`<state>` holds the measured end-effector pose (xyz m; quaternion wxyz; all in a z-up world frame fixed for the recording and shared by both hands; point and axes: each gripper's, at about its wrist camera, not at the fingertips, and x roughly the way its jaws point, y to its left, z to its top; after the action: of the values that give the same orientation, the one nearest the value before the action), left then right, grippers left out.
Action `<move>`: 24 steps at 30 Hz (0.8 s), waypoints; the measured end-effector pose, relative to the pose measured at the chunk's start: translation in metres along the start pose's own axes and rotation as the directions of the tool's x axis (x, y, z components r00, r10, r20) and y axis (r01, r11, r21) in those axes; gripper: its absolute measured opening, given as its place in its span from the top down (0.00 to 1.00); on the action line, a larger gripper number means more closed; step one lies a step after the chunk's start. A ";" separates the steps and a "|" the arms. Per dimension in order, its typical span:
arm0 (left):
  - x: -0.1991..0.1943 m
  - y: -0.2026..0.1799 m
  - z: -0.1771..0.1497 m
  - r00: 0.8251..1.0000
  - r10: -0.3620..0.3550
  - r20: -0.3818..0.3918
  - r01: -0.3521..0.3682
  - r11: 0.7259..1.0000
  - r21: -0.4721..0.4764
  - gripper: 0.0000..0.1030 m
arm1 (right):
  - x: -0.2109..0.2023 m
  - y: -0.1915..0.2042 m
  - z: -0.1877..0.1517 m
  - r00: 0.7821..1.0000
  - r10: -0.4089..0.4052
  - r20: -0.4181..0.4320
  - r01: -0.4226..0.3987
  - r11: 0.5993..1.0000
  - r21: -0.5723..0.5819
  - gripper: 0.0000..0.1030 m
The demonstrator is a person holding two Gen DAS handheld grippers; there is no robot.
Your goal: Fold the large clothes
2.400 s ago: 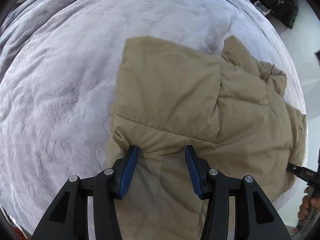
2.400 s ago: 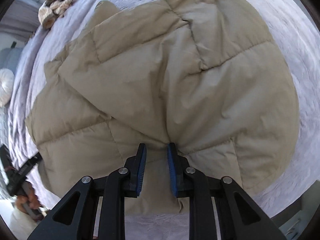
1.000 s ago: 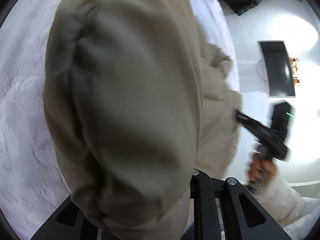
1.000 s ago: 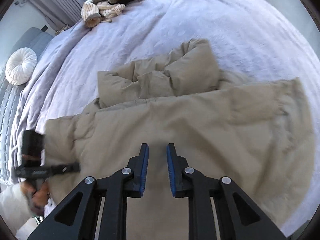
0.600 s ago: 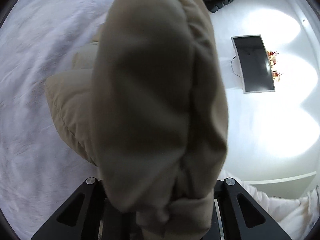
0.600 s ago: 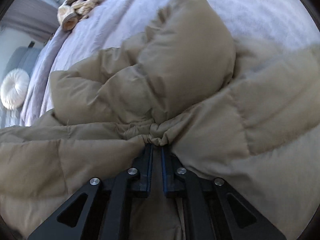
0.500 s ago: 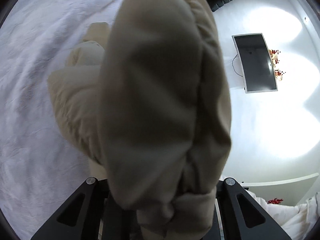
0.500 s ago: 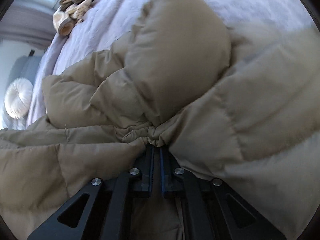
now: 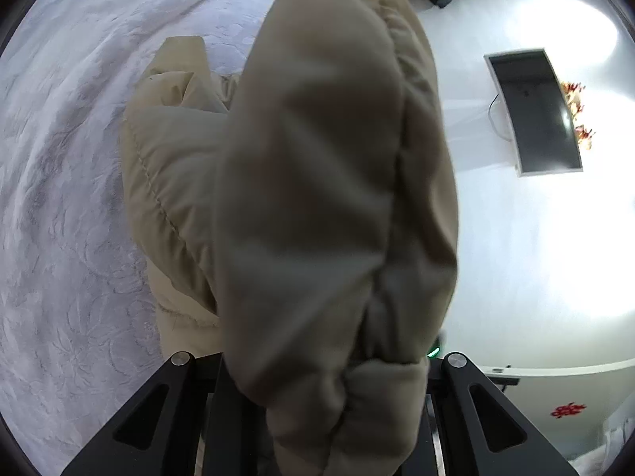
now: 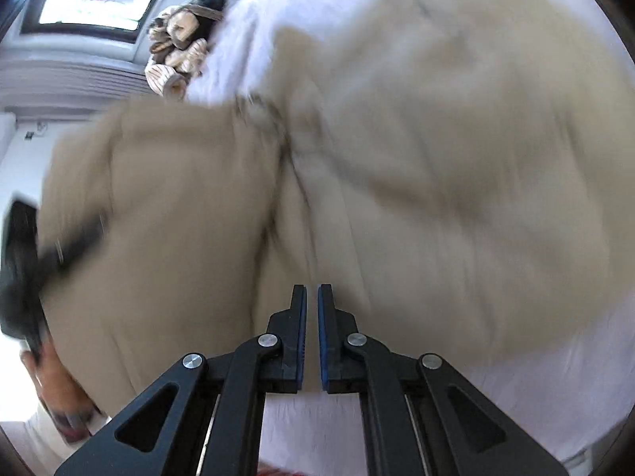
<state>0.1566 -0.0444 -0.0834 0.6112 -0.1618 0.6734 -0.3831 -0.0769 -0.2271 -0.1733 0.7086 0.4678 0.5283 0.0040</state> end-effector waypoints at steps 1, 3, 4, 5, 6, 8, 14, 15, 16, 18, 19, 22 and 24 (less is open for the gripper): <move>0.006 -0.009 0.001 1.000 0.012 -0.011 -0.012 1.000 0.012 0.80 | 0.008 -0.008 -0.008 1.000 0.006 -0.015 -0.005 1.000 0.022 0.95; 0.024 -0.039 0.010 0.998 0.044 -0.037 -0.042 0.998 0.050 0.80 | 0.022 -0.020 -0.016 1.000 0.008 -0.024 -0.007 0.999 0.040 0.95; 0.035 -0.059 0.008 0.997 0.059 -0.052 -0.055 0.995 0.082 0.79 | 0.026 -0.023 -0.017 1.000 0.013 -0.023 -0.012 0.999 0.047 0.95; 0.041 -0.066 0.008 0.996 0.064 -0.063 -0.057 0.993 0.106 0.74 | 0.030 -0.029 -0.017 0.999 0.034 -0.023 -0.032 0.997 0.063 0.95; 0.051 -0.078 0.009 0.995 0.062 -0.082 -0.050 0.989 0.136 0.66 | 0.032 -0.032 -0.016 0.999 0.047 -0.023 -0.045 0.996 0.073 0.95; 0.070 -0.097 0.010 0.991 0.027 -0.129 -0.004 0.985 0.173 0.47 | 0.035 -0.039 -0.014 0.997 0.073 -0.021 -0.071 0.994 0.086 0.95; 0.123 -0.128 0.021 0.979 -0.032 -0.199 0.081 0.966 0.245 0.32 | 0.030 -0.067 -0.013 0.980 0.200 0.001 -0.197 0.963 0.184 0.95; 0.131 -0.129 0.024 0.977 -0.047 -0.210 0.097 0.966 0.238 0.32 | 0.024 -0.071 -0.014 0.977 0.212 0.005 -0.209 0.959 0.194 0.95; 0.139 -0.130 0.026 0.974 -0.059 -0.219 0.110 0.967 0.230 0.32 | 0.015 -0.075 -0.016 0.976 0.217 0.011 -0.215 0.956 0.199 0.95; 0.156 -0.131 0.032 0.972 -0.075 -0.223 0.123 0.970 0.210 0.32 | -0.009 -0.085 -0.020 0.978 0.208 0.031 -0.210 0.957 0.199 0.93; 0.165 -0.131 0.034 0.971 -0.079 -0.228 0.126 0.972 0.199 0.32 | -0.018 -0.088 -0.021 0.980 0.193 0.038 -0.197 0.961 0.195 0.93; 0.189 -0.131 0.044 0.968 -0.078 -0.237 0.115 0.982 0.148 0.32 | -0.069 -0.097 -0.024 0.995 0.041 0.096 -0.055 0.987 0.150 0.81; 0.203 -0.122 0.053 0.969 -0.068 -0.236 0.097 0.988 0.117 0.32 | -0.099 -0.099 -0.025 0.988 -0.030 0.153 0.010 0.991 0.130 0.50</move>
<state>0.1354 -0.2801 -0.1357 0.5213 -0.1044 0.7066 -0.4669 -0.1882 -0.3158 -0.1656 0.7159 0.5061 0.4753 -0.0735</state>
